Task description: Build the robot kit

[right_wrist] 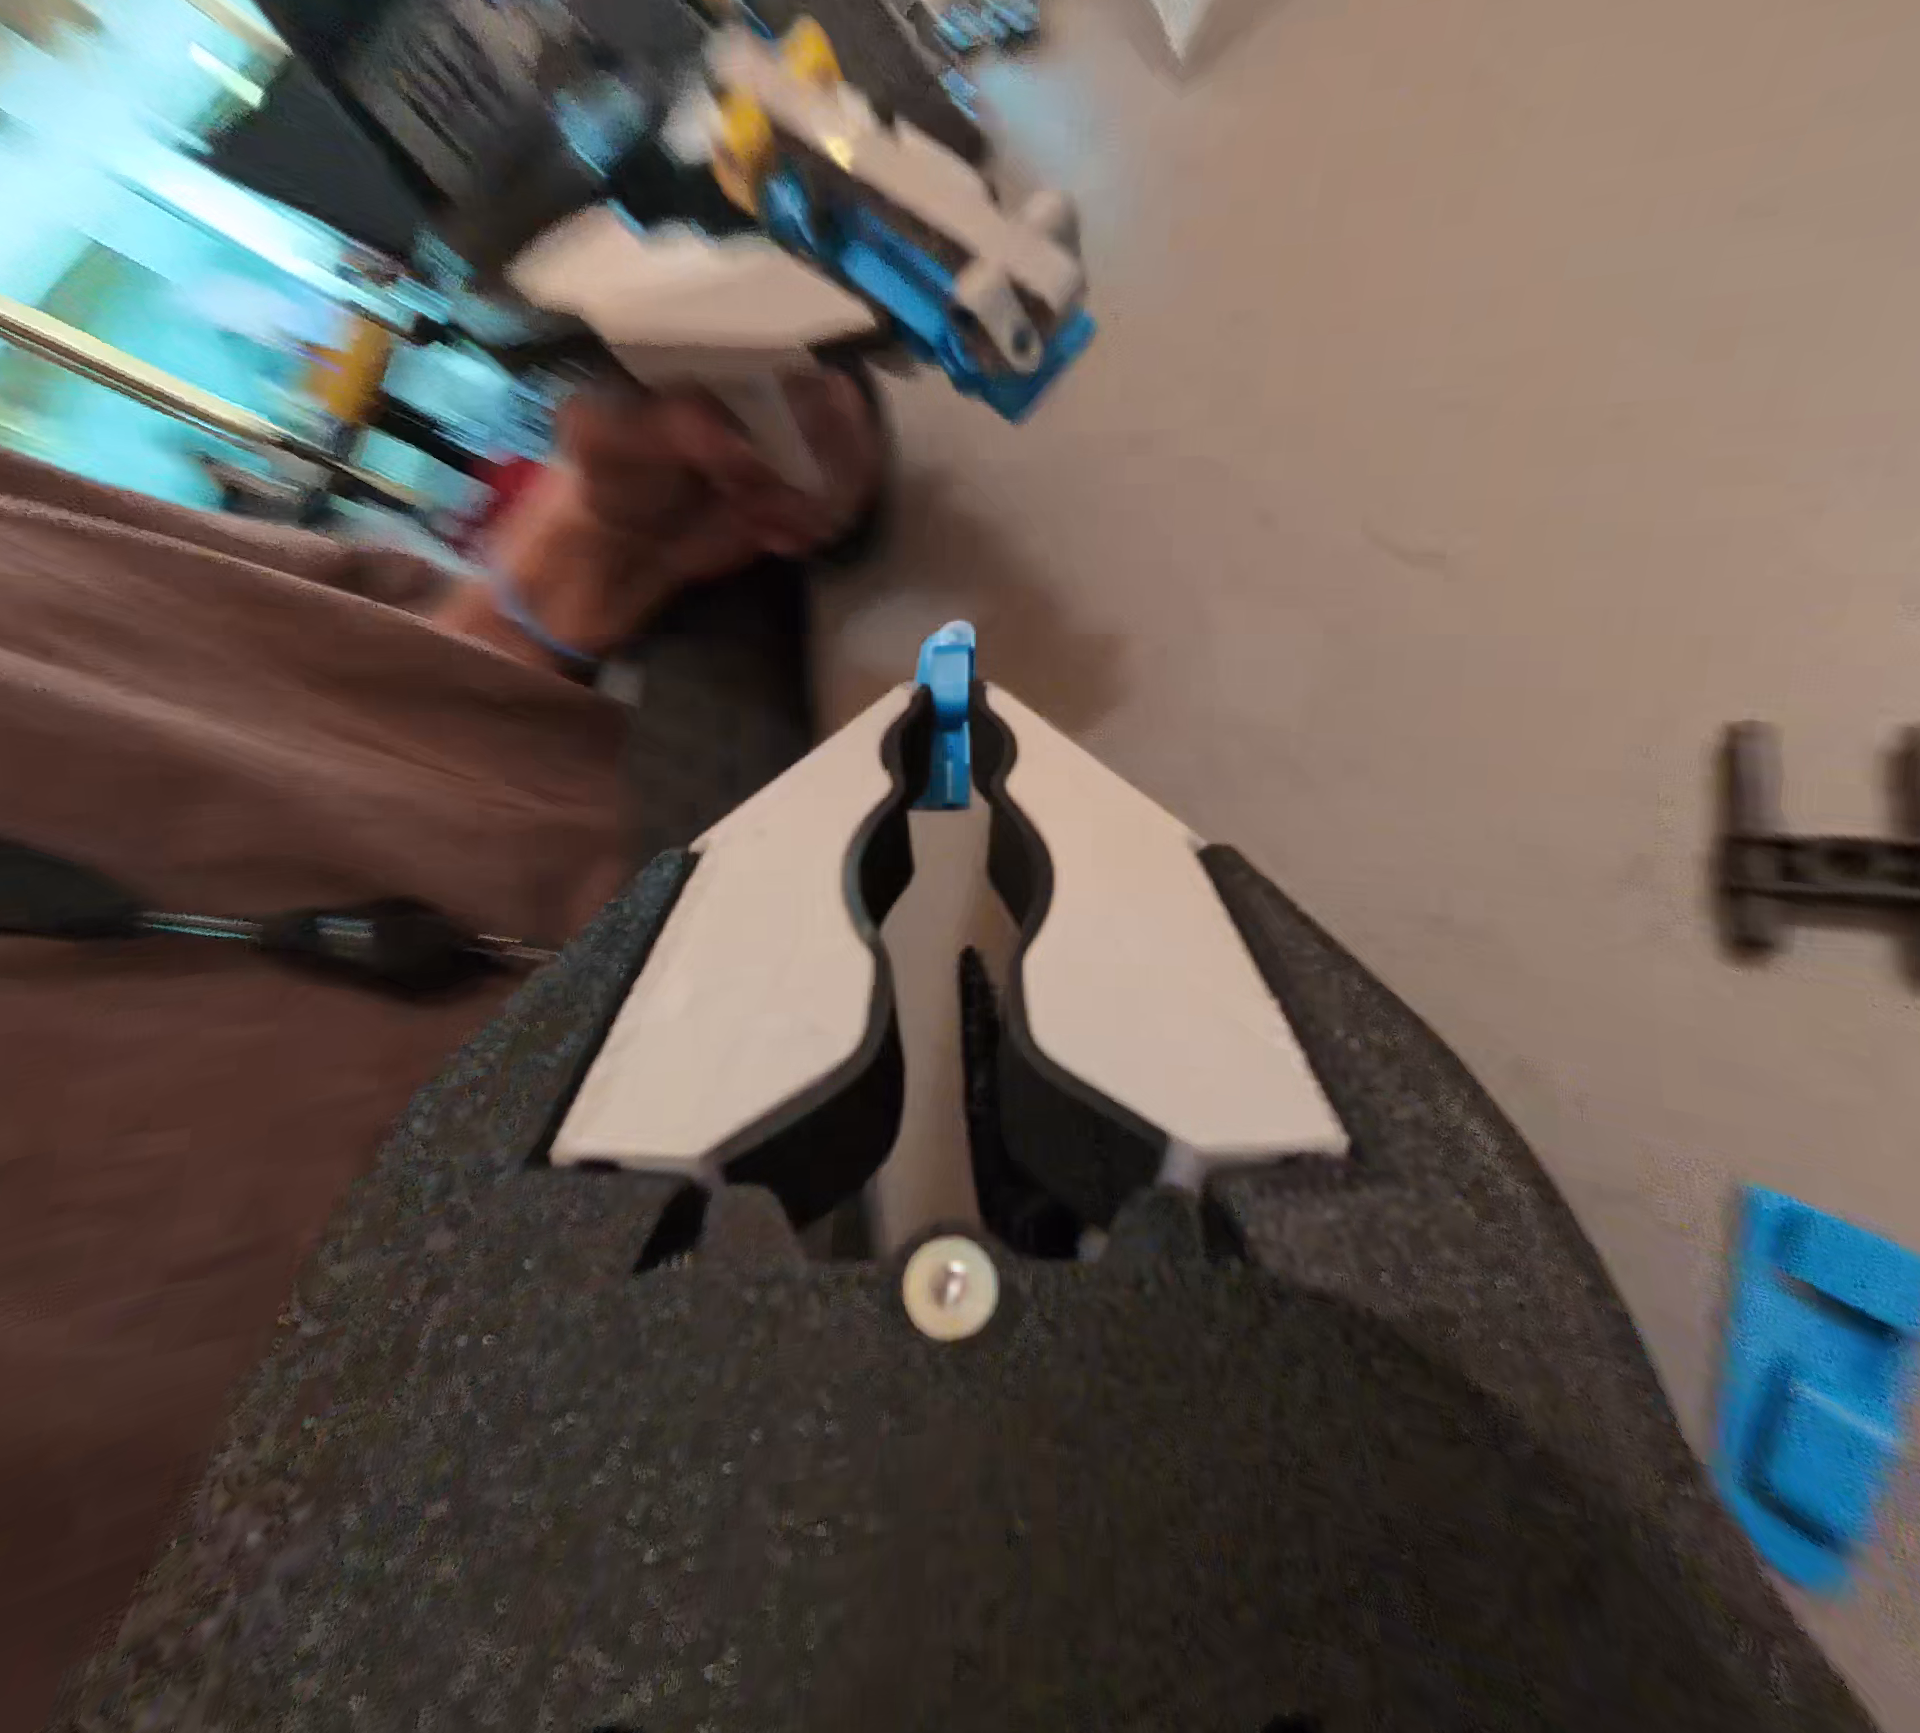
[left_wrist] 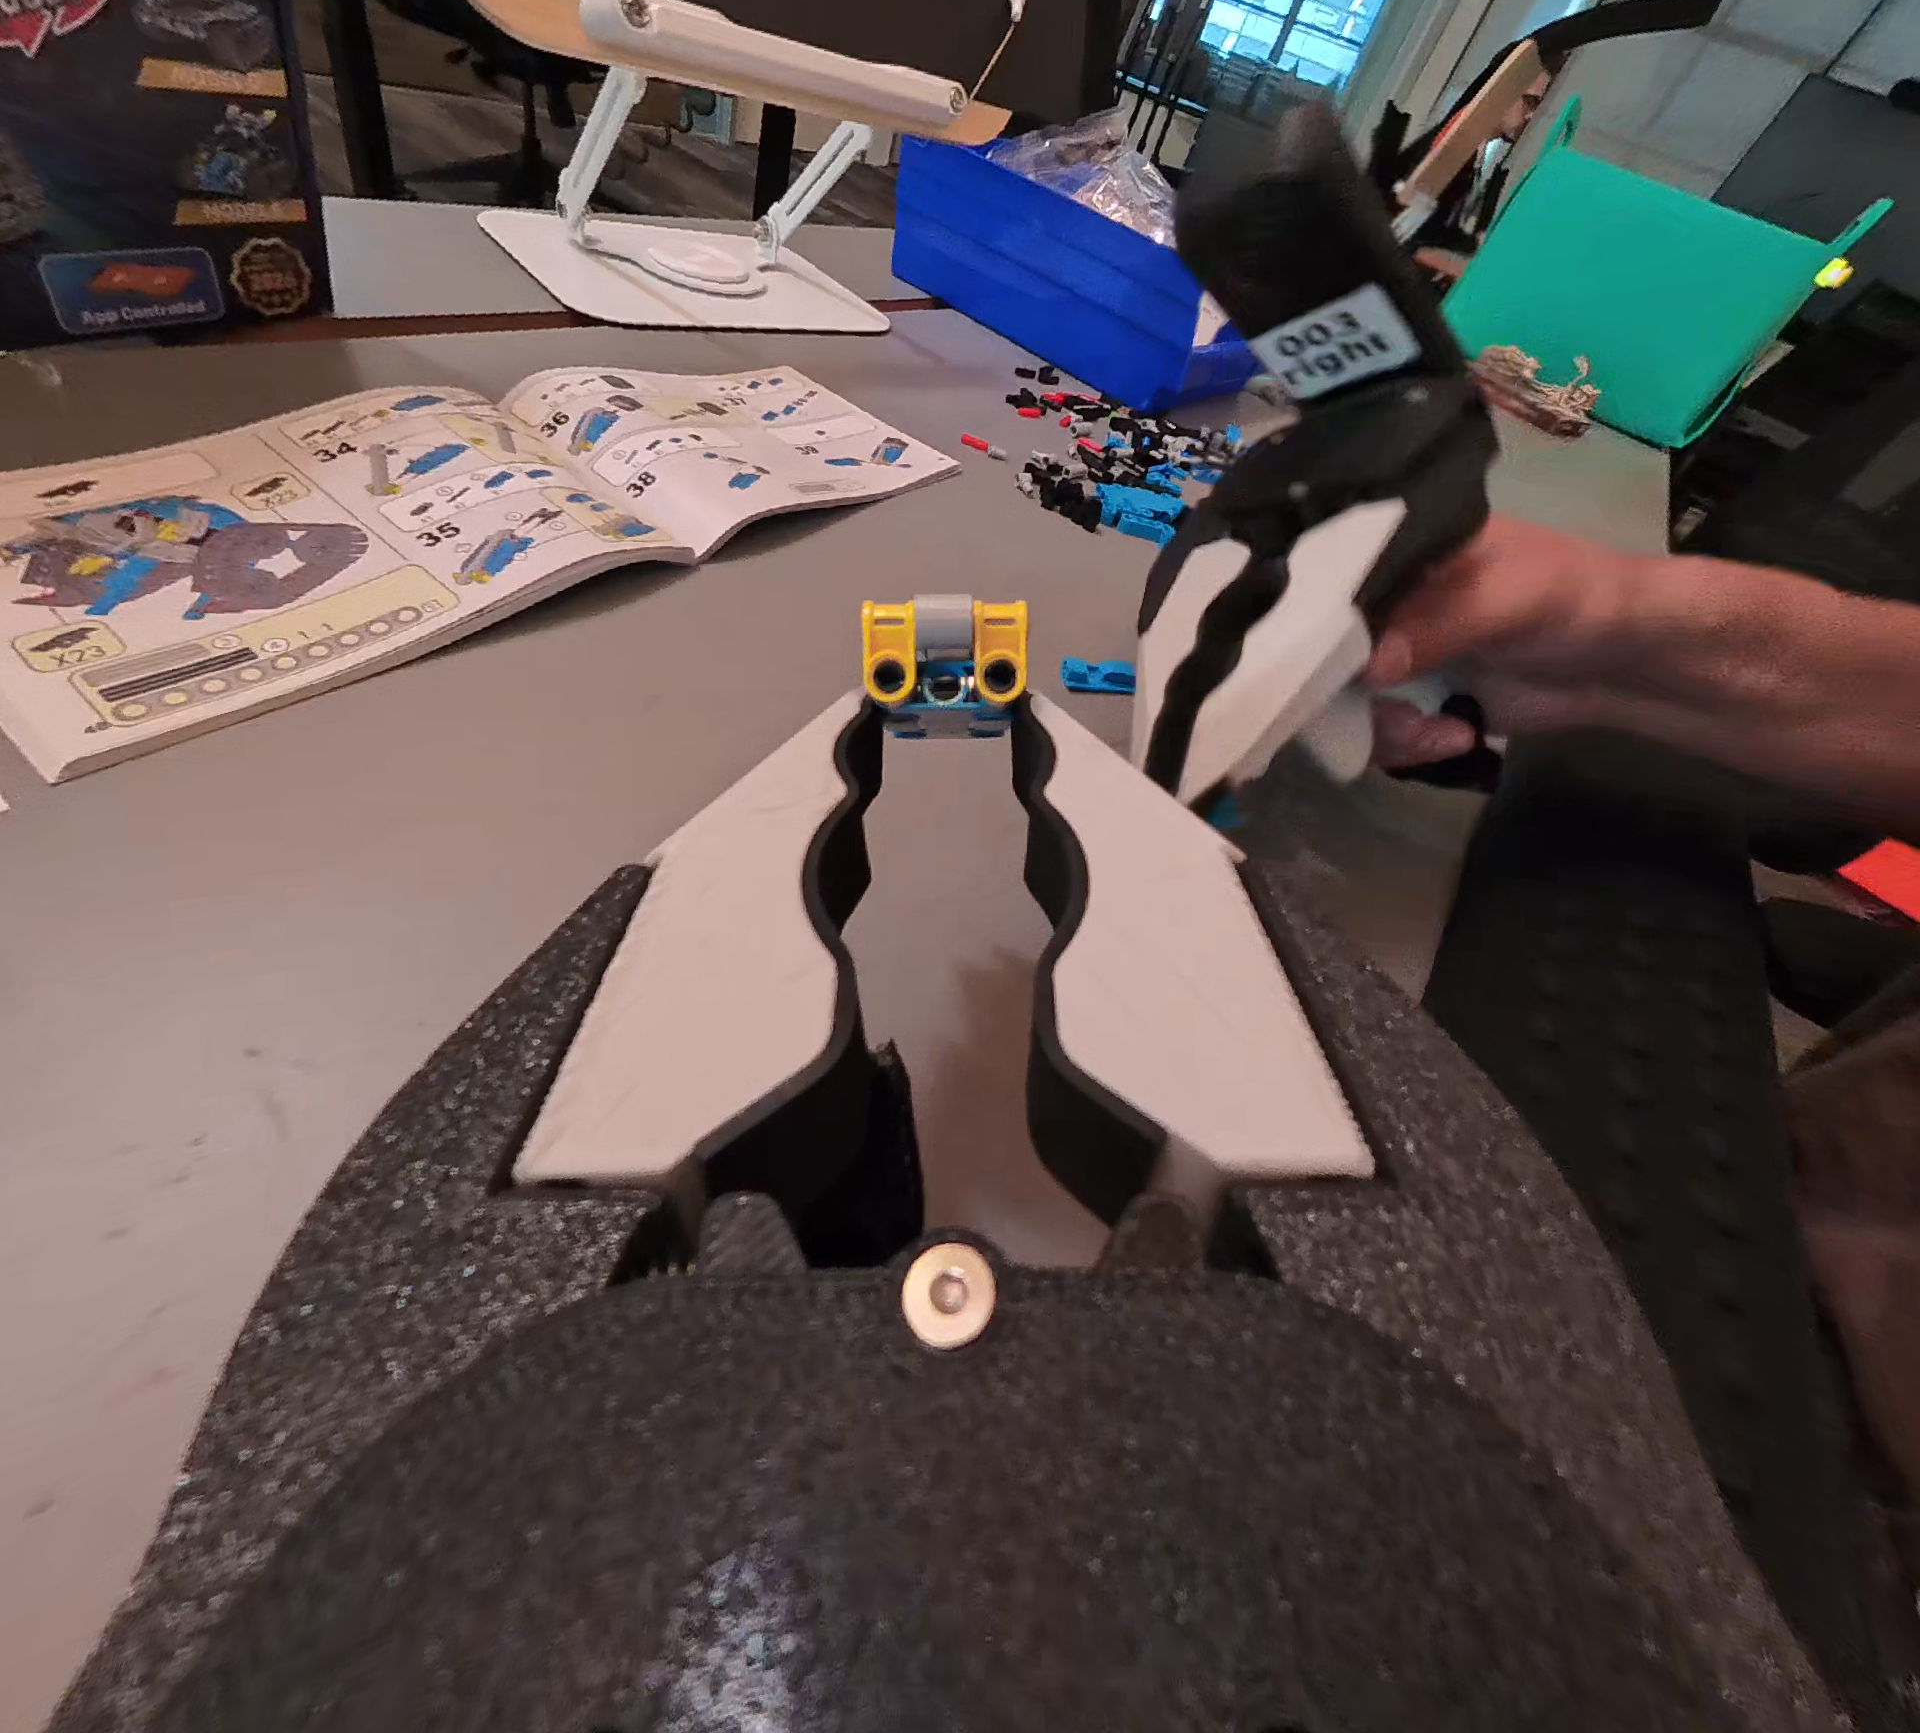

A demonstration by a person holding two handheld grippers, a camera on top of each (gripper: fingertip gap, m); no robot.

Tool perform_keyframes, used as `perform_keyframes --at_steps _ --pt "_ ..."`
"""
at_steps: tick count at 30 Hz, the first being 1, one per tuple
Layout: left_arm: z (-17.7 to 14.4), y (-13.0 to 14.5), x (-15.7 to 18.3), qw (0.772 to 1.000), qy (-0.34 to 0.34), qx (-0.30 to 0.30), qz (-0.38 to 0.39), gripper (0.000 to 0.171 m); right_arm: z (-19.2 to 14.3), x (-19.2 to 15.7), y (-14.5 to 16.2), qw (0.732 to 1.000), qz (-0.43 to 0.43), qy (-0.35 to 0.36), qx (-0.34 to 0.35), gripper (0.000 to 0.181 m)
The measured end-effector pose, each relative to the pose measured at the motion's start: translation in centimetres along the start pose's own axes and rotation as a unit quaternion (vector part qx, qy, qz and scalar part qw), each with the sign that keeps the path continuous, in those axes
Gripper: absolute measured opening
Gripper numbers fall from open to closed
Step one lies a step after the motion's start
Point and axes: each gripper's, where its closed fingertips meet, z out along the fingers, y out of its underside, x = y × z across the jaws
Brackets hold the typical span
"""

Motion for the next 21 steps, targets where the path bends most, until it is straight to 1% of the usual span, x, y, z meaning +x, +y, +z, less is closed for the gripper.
perform_keyframes --at_steps 2,4,6,7,8,11,14,16,19,21 --pt "-0.1 0.0 0.7 1.000 0.022 0.001 0.006 0.024 -0.8 -1.9 -1.7 0.992 0.082 -0.094 0.027 0.007" --pt "0.3 0.4 1.9 0.999 0.042 -0.011 0.026 0.024 -1.4 -3.1 -3.2 0.979 0.125 -0.154 0.052 0.006" --pt "0.7 0.8 3.0 0.997 0.055 -0.024 0.049 0.024 -1.1 -3.3 -3.7 0.976 0.140 -0.162 0.051 0.006" --pt "0.9 0.9 3.0 0.997 0.049 -0.027 0.056 0.024 -0.9 -3.3 -3.7 0.976 0.137 -0.160 0.050 0.006" --pt "0.8 0.9 2.8 0.997 0.043 -0.027 0.056 0.024 -0.6 -3.2 -3.6 0.979 0.130 -0.150 0.046 0.006" --pt "0.8 0.9 2.6 0.998 0.042 -0.027 0.031 0.024 -0.3 -2.2 -3.8 0.993 0.074 -0.075 0.052 0.007" --pt "1.0 0.9 2.4 0.998 0.023 -0.031 0.046 0.024 -0.1 -1.9 -4.2 0.999 0.016 -0.011 0.051 0.007" --pt "1.1 0.8 2.3 0.998 0.017 -0.030 0.044 0.024 -0.1 -1.7 -4.4 0.998 -0.013 0.023 0.051 0.007" --pt "1.0 0.6 1.9 0.999 0.012 -0.025 0.035 0.024 -0.2 -1.8 -4.5 0.994 -0.063 0.063 0.062 0.007" --pt "0.8 0.5 1.2 1.000 0.002 -0.021 0.021 0.024 -0.2 -2.3 -3.6 0.992 -0.098 0.064 0.038 0.006"
